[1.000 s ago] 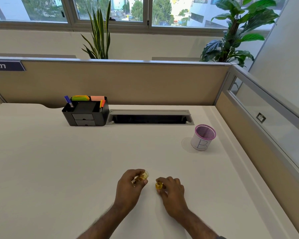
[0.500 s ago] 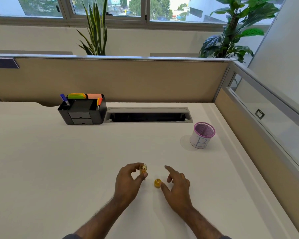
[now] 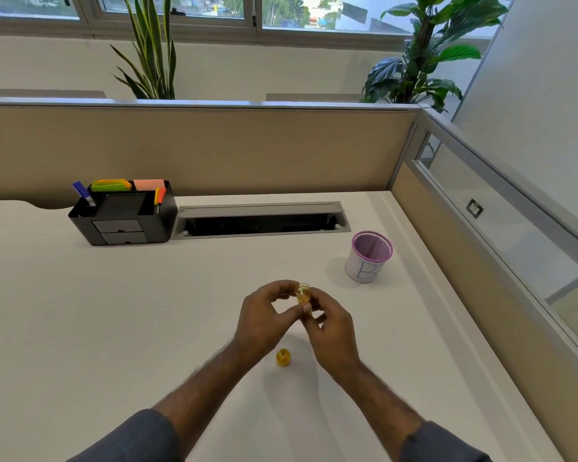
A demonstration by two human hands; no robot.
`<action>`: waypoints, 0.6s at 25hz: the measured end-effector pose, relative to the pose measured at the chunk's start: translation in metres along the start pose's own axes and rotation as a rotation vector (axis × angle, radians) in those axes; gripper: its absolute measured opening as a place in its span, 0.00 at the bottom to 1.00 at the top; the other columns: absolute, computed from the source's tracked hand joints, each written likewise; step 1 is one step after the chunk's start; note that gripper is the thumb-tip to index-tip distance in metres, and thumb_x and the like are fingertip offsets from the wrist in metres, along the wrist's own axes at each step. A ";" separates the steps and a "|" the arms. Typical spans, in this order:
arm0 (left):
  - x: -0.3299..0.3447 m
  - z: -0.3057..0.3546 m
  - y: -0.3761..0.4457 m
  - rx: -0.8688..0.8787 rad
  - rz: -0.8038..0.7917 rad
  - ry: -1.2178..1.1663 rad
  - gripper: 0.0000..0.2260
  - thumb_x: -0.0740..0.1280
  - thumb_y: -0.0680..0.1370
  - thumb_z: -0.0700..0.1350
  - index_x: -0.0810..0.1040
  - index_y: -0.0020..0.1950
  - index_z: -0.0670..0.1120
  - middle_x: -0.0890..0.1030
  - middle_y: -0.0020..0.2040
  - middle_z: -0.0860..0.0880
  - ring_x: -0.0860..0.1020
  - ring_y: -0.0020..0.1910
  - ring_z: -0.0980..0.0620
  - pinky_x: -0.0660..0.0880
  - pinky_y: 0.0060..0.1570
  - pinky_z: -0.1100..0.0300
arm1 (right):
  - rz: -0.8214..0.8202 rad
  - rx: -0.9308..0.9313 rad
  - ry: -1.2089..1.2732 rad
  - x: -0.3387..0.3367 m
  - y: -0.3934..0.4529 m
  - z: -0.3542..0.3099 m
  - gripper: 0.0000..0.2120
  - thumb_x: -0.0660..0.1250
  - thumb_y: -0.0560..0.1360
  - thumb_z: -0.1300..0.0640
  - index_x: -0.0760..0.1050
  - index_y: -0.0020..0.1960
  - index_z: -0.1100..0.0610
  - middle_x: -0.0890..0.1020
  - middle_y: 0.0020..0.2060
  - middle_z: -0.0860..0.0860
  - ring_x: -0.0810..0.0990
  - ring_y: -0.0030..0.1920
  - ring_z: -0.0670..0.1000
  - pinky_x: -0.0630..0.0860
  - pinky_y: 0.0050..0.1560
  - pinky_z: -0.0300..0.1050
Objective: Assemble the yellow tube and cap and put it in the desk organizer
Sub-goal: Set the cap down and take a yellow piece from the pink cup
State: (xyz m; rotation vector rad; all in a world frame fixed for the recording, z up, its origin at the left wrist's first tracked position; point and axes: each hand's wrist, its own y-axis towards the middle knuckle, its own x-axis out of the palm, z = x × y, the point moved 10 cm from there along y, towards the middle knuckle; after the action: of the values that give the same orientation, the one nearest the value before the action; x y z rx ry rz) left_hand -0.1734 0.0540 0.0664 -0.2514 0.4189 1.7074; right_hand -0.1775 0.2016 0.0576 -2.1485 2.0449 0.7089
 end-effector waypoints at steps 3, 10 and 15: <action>-0.008 -0.014 0.009 0.008 0.070 0.187 0.23 0.69 0.73 0.61 0.75 0.66 0.56 0.78 0.63 0.62 0.74 0.61 0.65 0.68 0.59 0.69 | 0.061 0.032 0.010 -0.029 0.011 0.011 0.17 0.72 0.74 0.59 0.75 0.61 0.48 0.83 0.49 0.42 0.81 0.48 0.44 0.75 0.39 0.31; -0.014 -0.098 0.008 -0.091 0.014 0.698 0.32 0.49 0.80 0.61 0.51 0.80 0.46 0.54 0.81 0.48 0.49 0.80 0.51 0.46 0.77 0.55 | 0.217 -0.033 -0.093 -0.120 0.070 0.028 0.16 0.69 0.75 0.62 0.77 0.61 0.51 0.83 0.48 0.48 0.81 0.48 0.51 0.79 0.46 0.45; -0.007 -0.126 -0.004 -0.158 -0.009 0.760 0.34 0.42 0.78 0.62 0.49 0.79 0.44 0.52 0.81 0.48 0.47 0.80 0.51 0.44 0.78 0.54 | 0.218 -0.088 -0.572 -0.159 0.105 0.036 0.19 0.68 0.73 0.66 0.77 0.63 0.56 0.83 0.46 0.58 0.78 0.47 0.61 0.77 0.48 0.54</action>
State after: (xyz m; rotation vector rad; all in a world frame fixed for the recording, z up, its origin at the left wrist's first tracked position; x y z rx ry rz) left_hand -0.1771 -0.0035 -0.0458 -1.0283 0.8313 1.5909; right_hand -0.2879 0.3516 0.1131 -1.5145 1.9551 1.2830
